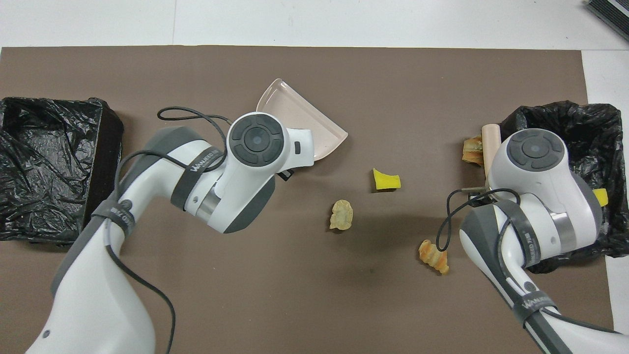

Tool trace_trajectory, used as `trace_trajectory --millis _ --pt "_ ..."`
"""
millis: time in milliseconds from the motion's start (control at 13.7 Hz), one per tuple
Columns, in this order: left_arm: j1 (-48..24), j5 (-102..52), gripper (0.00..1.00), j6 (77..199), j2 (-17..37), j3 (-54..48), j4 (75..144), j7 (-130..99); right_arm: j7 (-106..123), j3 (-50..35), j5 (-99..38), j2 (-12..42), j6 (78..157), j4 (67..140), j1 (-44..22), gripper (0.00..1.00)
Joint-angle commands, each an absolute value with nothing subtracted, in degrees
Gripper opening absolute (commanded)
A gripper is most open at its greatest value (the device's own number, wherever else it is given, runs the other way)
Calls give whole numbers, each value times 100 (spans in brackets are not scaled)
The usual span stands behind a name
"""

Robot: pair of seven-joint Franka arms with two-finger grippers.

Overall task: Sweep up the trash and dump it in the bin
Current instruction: 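Position the dustpan with the left gripper while the right gripper sweeps scraps toward it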

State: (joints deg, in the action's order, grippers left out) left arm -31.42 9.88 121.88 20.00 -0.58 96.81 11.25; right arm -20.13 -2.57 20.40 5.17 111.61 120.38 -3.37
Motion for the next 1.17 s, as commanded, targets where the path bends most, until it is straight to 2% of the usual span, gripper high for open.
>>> trace_trajectory --millis 0,291,583,729,947,1093 --pt "-2796 967 0 12173 1635 -79 10063 2717 -1899 -334 2057 685 11293 11936 -299 0" --pt "-2505 975 0 12164 1609 -70 10238 4310 -1380 -378 1093 694 11241 11927 -413 0" --pt "-2557 1316 0 12330 1170 -70 11116 5106 -1003 -466 -524 650 10943 11822 -659 0" --pt "-2566 1450 0 13127 994 -70 11721 5106 -757 -518 -1070 624 10654 11577 -711 0" --pt "-2296 1678 0 13184 897 -70 11935 5498 -747 -527 -1003 598 9916 10883 -712 0" --pt "-2145 1687 0 13245 905 -70 11953 6413 -651 -519 -609 624 9940 10758 -633 0"
